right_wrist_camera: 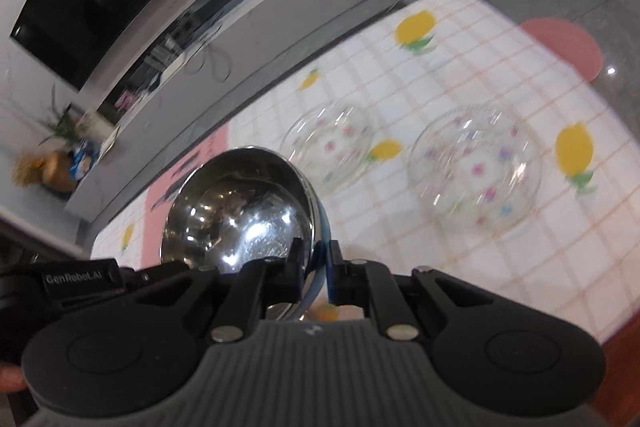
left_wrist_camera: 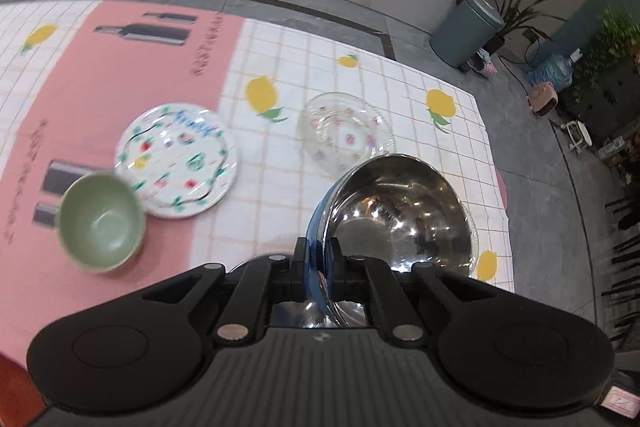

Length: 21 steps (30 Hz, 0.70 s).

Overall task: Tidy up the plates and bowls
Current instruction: 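Carry the blue bowl with both tools and lower it into the orange bowl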

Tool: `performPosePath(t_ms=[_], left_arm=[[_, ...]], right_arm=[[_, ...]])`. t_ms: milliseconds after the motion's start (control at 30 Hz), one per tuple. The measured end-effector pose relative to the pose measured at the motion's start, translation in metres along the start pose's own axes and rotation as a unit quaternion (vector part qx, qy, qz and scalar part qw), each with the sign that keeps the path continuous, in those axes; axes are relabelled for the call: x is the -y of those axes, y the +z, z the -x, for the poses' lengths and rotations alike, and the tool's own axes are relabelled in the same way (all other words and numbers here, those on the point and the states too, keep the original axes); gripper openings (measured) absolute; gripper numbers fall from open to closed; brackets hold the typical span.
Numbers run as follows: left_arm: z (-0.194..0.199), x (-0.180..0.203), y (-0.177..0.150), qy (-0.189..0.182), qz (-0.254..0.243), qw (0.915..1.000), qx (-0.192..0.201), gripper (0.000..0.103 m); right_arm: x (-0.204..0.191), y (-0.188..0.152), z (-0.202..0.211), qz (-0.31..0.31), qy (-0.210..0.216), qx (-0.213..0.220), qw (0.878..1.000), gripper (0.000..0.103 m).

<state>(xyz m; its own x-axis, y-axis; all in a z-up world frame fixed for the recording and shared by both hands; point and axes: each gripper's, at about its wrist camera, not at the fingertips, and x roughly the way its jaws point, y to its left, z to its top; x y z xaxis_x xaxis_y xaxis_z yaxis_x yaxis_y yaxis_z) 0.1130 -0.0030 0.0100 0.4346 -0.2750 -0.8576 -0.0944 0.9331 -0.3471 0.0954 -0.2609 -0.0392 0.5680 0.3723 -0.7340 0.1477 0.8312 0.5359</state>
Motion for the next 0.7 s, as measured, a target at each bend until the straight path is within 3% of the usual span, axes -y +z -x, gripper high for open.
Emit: performPosePath(t_ms=[233, 400, 700], left_arm=[[0.015, -0.037, -0.037, -0.004, 0.039, 0.9992, 0.006, 0.009], [0.006, -0.058, -0.057, -0.027, 0.084, 0.9961, -0.005, 0.01], [-0.005, -0.065, -0.075, -0.033, 0.107, 0.9937, 0.003, 0.01]], right_arm=[[-0.023, -0.035, -0.002, 0.038, 0.005, -0.034, 0.999, 0.008], [-0.02, -0.046, -0.008, 0.044, 0.0, -0.055, 0.998, 0.008], [-0.011, -0.055, -0.017, 0.042, -0.016, -0.071, 0.996, 0.007]])
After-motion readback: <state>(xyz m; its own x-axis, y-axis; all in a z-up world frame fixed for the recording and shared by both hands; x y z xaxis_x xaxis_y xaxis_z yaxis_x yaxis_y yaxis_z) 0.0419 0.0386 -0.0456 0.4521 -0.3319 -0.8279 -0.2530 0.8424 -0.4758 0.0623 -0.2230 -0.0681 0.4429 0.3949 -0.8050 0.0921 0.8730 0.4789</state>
